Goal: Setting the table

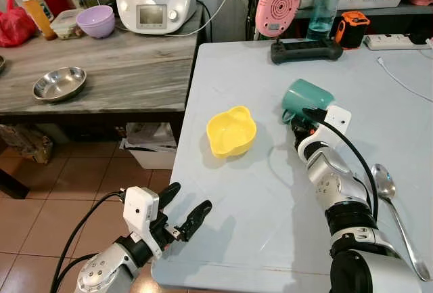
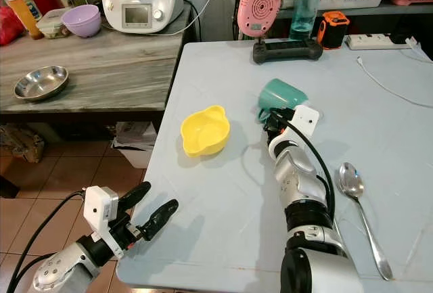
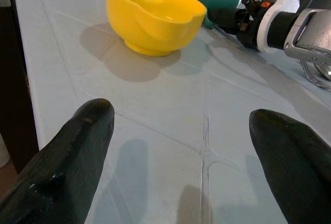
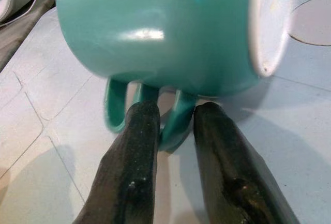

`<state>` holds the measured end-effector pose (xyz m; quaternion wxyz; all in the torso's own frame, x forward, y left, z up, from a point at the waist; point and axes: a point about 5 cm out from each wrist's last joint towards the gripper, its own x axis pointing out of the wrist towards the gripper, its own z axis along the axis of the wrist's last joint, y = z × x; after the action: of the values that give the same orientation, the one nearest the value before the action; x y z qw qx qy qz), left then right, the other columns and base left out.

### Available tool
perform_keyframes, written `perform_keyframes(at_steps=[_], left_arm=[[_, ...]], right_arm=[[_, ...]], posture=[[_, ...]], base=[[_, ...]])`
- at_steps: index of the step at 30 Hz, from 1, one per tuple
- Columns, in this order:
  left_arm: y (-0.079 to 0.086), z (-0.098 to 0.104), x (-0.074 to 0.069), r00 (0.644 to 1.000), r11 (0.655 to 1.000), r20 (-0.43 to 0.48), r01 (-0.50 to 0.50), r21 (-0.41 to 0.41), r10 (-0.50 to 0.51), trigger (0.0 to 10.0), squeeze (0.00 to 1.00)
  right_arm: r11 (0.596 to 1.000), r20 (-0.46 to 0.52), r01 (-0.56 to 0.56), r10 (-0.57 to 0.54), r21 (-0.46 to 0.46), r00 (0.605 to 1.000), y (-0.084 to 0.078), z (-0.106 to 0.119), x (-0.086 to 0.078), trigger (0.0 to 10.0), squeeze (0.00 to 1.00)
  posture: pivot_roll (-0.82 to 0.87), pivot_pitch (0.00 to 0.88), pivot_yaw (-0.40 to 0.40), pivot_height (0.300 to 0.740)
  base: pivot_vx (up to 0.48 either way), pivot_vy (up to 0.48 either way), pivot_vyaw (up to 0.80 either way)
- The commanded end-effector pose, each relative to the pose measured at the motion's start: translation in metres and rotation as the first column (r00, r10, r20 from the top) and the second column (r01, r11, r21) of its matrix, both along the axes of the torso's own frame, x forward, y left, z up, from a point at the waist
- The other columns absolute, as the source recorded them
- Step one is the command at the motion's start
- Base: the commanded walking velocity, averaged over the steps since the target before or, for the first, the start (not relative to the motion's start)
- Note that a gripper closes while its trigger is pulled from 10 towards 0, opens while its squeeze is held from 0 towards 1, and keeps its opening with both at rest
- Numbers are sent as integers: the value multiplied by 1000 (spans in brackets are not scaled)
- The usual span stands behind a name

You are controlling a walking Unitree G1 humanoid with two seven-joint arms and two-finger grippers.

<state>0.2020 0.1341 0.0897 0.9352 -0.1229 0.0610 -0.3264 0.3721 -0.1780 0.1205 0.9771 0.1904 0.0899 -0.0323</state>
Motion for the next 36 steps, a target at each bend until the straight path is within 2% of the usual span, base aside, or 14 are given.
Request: perform_keyframes(at_steps=[1,21,24,28,30,34,36], left_arm=[[3,3,1,1000,1000,7,-10,12,10,10000,0],[3,1,3,1000,1000,7,-10,12,10,10000,0],[2,2,2,1000,1000,7,-10,10,9,10000,0],[2,2,2,1000,1000,9,-9,14,9,10000,0],[2,2,3,1000,1000,10,-9,15,8,10000,0],[2,2,3,1000,1000,11,-6,16,5,10000,0],[2,2,4,1000,1000,11,-2,18,2,10000,0]], right_arm=[[1000,-69,-5,6,11,998,1,-15,-4,0,0],[1000,-67,12,-11,7,998,-6,-16,-4,0,0],[999,-66,22,-19,31,998,-8,-17,-5,0,0],[990,-64,43,-34,137,997,-8,-17,-6,0,0],[974,-61,47,-34,222,998,-4,-16,-7,0,0],[949,-41,15,-3,316,999,7,-11,-6,0,0],[927,-10,-48,56,373,998,20,-7,-6,0,0]], posture=[[-51,96,96,740],[-54,87,98,740],[-55,86,98,740],[-56,85,99,740],[-56,85,99,740],[-62,80,106,740],[-62,80,106,740]], base=[[0,0,0],[0,0,0],[0,0,0],[0,0,0],[0,0,0],[0,0,0],[0,0,0]])
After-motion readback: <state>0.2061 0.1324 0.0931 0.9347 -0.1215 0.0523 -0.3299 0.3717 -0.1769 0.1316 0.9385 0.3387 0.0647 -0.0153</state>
